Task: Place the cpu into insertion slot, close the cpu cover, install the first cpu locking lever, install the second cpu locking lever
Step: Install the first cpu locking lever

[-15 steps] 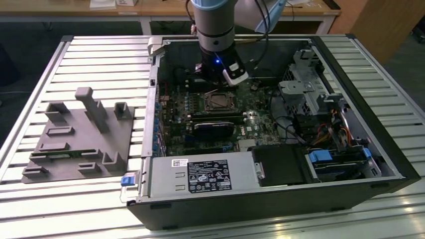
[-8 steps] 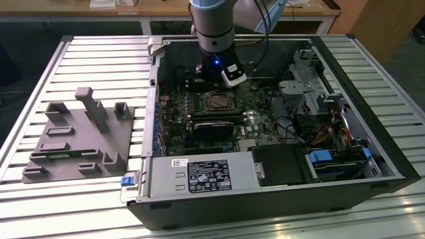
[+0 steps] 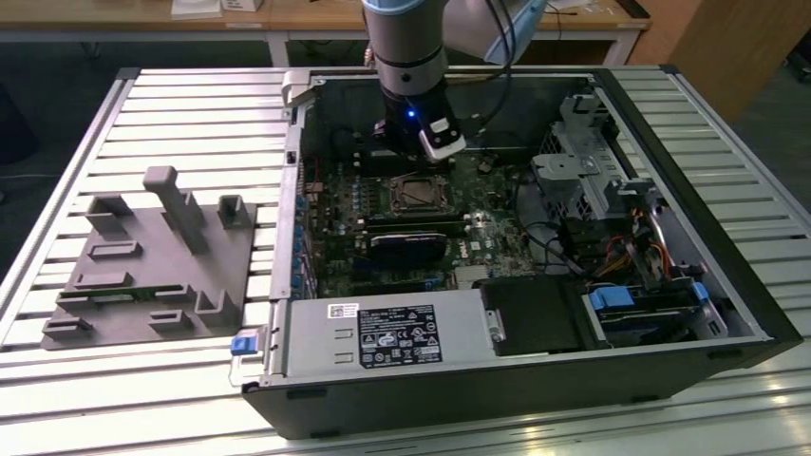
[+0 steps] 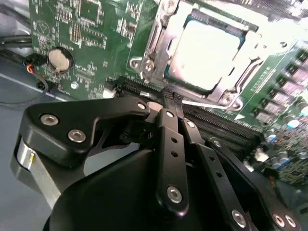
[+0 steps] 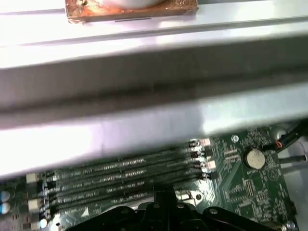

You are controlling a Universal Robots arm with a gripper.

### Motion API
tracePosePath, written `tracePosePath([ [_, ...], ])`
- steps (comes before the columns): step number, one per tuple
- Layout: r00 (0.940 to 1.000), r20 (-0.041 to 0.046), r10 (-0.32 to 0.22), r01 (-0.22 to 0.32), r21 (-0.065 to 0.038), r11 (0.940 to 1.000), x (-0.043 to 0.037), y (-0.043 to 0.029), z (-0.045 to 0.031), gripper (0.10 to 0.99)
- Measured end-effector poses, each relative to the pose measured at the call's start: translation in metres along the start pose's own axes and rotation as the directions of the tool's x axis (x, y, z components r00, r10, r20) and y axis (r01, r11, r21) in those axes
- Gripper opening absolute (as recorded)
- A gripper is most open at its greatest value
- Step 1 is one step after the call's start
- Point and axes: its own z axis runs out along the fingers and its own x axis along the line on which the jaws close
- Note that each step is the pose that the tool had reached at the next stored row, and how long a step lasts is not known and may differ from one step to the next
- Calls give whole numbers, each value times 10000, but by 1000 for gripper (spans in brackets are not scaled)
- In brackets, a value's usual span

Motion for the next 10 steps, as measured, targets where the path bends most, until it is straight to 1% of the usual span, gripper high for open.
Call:
tracePosePath([
  [3, 10000, 14, 29, -29, 3, 10000, 7, 24, 12, 106],
  [4, 10000, 38, 35, -35, -1, 10000, 8, 23, 17, 106],
  [10, 9995, 291, 76, -75, -24, 10000, 15, 12, 66, 106],
])
